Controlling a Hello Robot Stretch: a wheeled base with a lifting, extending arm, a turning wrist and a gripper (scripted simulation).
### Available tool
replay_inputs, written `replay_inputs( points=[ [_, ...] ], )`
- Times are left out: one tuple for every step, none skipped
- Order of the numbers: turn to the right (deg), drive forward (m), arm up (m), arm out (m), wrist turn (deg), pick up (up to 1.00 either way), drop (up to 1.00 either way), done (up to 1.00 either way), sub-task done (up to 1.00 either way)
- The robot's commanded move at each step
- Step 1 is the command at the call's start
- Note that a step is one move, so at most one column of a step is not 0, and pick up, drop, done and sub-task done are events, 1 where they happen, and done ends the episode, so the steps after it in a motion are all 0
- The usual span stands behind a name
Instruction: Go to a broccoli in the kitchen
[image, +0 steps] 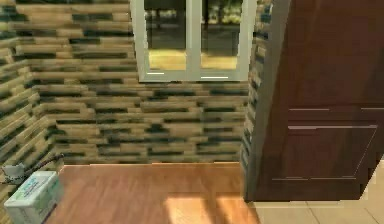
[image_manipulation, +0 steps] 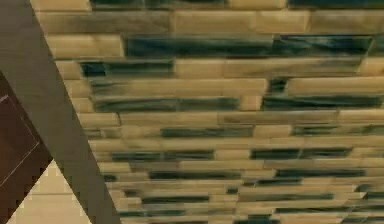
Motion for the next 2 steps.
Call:
replay_inputs(
  points=[
    [0.0, 0.75, 0.0, 0.0, 0.0, 0.0, 0.0, 0.0, 0.0],
    [45.0, 0.0, 0.0, 0.0, 0.0, 0.0, 0.0, 0.0, 0.0]
  ],
)
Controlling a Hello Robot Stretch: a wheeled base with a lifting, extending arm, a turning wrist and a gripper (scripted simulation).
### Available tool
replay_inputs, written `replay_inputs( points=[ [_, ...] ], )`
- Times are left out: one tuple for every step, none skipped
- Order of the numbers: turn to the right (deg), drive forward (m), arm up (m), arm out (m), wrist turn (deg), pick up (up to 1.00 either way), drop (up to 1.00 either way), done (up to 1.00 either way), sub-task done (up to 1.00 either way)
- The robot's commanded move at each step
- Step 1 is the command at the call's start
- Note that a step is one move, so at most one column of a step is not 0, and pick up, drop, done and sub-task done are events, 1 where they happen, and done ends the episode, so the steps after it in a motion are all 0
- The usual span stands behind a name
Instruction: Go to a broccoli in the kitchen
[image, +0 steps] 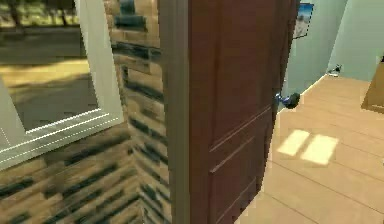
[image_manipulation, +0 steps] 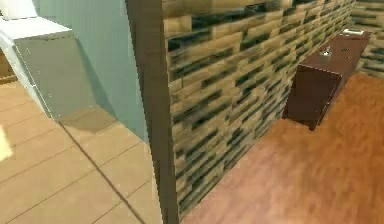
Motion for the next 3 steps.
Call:
replay_inputs(
  points=[
    [42.0, 0.0, 0.0, 0.0, 0.0, 0.0, 0.0, 0.0, 0.0],
    [0.0, 0.7, 0.0, 0.0, 0.0, 0.0, 0.0, 0.0, 0.0],
    [0.0, 0.75, 0.0, 0.0, 0.0, 0.0, 0.0, 0.0, 0.0]
  ],
)
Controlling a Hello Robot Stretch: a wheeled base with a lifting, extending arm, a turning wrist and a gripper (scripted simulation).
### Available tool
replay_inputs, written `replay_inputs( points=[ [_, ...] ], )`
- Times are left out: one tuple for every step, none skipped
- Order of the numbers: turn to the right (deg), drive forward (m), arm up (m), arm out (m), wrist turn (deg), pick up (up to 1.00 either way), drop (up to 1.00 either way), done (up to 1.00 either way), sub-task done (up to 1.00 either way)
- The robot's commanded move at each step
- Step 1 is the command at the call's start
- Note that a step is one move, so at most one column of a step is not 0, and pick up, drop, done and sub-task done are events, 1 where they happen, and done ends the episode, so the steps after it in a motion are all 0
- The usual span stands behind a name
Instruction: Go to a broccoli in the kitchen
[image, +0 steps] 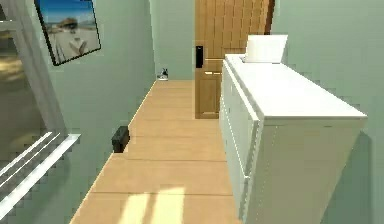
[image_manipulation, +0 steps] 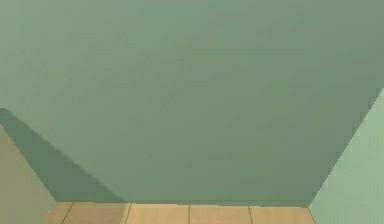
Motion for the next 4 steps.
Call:
replay_inputs(
  points=[
    [-9.0, 0.0, 0.0, 0.0, 0.0, 0.0, 0.0, 0.0, 0.0],
    [0.0, 1.0, 0.0, 0.0, 0.0, 0.0, 0.0, 0.0, 0.0],
    [-3.0, 0.0, 0.0, 0.0, 0.0, 0.0, 0.0, 0.0, 0.0],
    [0.0, 1.0, 0.0, 0.0, 0.0, 0.0, 0.0, 0.0, 0.0]
  ],
)
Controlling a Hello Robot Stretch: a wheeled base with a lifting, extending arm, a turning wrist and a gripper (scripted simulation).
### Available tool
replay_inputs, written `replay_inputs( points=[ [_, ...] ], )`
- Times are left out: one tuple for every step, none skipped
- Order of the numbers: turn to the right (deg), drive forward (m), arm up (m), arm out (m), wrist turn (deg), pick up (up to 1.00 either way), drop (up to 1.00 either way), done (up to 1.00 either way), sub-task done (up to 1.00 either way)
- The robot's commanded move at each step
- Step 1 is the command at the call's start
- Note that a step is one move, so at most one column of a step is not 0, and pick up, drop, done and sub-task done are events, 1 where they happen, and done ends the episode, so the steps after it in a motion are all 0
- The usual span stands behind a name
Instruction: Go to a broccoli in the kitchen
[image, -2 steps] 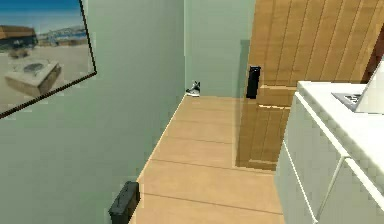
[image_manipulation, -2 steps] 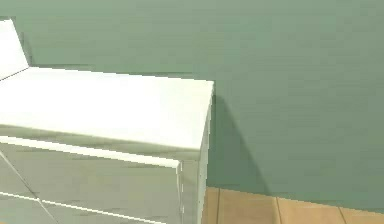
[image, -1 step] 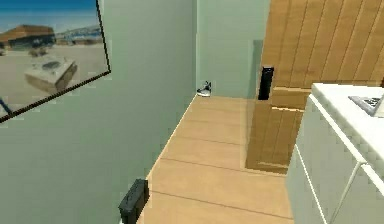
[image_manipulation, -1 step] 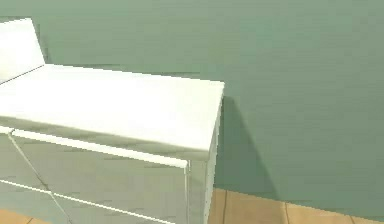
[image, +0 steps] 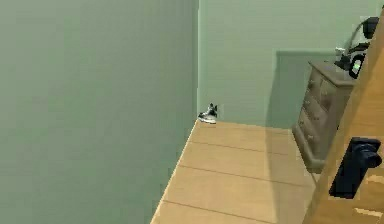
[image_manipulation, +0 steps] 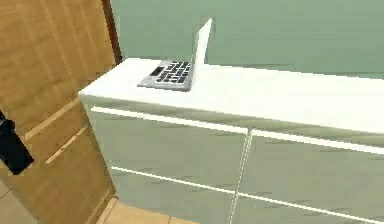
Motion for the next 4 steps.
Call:
replay_inputs(
  points=[
    [0.0, 0.6, 0.0, 0.0, 0.0, 0.0, 0.0, 0.0, 0.0],
    [9.0, 0.0, 0.0, 0.0, 0.0, 0.0, 0.0, 0.0, 0.0],
    [0.0, 0.45, 0.0, 0.0, 0.0, 0.0, 0.0, 0.0, 0.0],
    [45.0, 0.0, 0.0, 0.0, 0.0, 0.0, 0.0, 0.0, 0.0]
  ],
)
